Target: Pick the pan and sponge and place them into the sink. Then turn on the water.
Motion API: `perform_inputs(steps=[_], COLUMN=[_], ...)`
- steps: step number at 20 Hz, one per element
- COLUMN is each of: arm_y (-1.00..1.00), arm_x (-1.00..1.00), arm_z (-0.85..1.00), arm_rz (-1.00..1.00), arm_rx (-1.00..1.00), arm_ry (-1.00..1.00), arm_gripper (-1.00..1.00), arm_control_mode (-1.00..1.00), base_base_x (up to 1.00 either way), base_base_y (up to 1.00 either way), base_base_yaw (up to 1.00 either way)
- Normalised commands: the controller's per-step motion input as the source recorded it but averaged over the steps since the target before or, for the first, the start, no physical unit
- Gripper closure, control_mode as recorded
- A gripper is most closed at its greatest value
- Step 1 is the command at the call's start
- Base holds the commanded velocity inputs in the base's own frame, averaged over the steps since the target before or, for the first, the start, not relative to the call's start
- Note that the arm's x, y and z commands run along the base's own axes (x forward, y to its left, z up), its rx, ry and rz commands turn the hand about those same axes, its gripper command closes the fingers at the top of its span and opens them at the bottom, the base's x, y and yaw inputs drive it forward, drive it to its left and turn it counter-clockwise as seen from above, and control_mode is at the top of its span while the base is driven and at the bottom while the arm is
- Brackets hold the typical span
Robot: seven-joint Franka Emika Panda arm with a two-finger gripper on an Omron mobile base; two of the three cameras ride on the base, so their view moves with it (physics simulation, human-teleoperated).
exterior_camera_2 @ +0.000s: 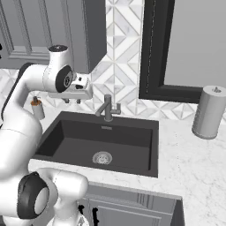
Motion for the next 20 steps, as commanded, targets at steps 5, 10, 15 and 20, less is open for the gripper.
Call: perform_inputs(steps=[5,10,15,20], arm_y=[0.58,1.00,1.00,0.53], arm_x=[-0.34,-0.71,-0.40,0.01], arm_z=[0.00,-0.37,-0.65,-0.23], arm_rz=[0.00,0.00,0.01,0.04], arm_rx=[-0.01,-0.01,-0.06,-0.11], arm_ry=[-0.07,-0.14,0.08,0.31], arm_gripper=[-1.00,-1.00,-1.00,-1.00], arm_control_mode=[-1.00,-1.00,-1.00,-1.00], base_base_x=[0.00,0.00,0.00,0.00], base_base_y=[0.00,0.00,0.00,0.00], base_base_yaw=[0.00,0.00,0.00,0.00])
